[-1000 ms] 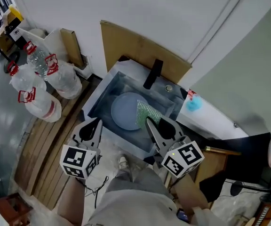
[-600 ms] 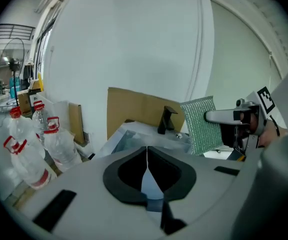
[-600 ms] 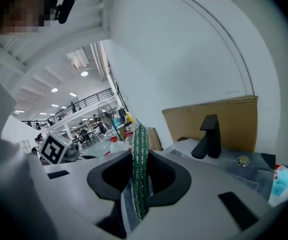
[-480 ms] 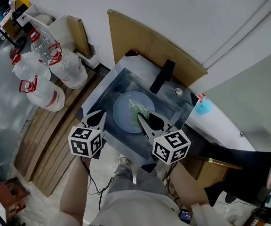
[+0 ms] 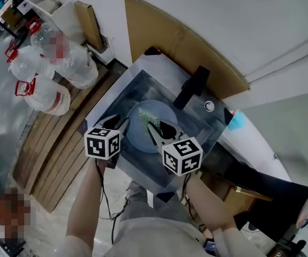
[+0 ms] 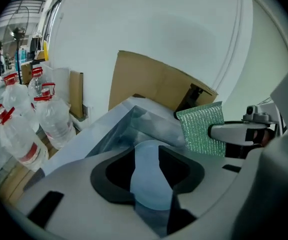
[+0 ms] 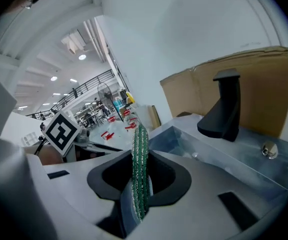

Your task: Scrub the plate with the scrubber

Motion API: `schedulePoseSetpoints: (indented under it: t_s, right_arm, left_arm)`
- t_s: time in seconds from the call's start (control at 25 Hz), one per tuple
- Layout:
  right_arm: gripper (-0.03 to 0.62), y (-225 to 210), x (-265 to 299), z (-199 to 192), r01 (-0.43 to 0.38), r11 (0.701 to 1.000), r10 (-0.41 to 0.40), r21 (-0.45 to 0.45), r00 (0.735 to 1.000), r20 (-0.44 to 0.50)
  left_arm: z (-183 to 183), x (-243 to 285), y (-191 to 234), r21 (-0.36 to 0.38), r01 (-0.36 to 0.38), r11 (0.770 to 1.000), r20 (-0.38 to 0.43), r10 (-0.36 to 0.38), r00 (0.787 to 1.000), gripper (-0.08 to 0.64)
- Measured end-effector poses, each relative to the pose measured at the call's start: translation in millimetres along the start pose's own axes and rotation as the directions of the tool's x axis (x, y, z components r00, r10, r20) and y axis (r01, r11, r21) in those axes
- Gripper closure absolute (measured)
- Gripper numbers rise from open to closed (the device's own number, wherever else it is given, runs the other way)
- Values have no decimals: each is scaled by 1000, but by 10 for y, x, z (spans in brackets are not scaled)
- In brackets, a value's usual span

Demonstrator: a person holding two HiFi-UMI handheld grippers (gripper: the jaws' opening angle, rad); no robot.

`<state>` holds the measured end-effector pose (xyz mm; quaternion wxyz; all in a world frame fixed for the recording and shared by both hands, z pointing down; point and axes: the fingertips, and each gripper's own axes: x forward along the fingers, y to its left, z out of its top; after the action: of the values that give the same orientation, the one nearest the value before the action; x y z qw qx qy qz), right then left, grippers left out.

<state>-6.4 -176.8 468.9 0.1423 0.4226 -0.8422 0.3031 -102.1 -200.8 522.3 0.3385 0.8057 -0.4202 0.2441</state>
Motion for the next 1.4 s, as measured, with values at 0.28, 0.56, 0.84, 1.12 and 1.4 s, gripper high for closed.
schedulePoseSetpoints:
  t_s: [0.28, 0.56, 0.84, 1.12, 1.4]
  right_arm:
    - [485, -301, 367, -288, 12, 999, -9, 44, 998, -67]
    - [485, -521, 617, -598, 19, 994, -4, 111, 992, -128]
    - [485, -651, 781, -866, 15, 988, 15, 151, 981, -195]
    - [485, -768, 894, -1059, 35, 994, -7, 106, 967, -254]
    - [485, -856, 1067, -1144, 31, 994, -1, 104, 960, -278]
  left_arm:
    - [-366, 594, 111, -78, 46, 996, -131, -56, 990, 305]
    - [-625, 933, 336, -111, -10, 994, -247, -18, 969, 302]
    - [-773, 1153, 448, -192, -27, 981, -297, -32, 954, 302]
    - [-937, 1331, 495, -316, -46, 948, -316, -59, 947, 421]
    - [-995, 1413, 393, -332, -28, 943, -308, -81, 948, 506]
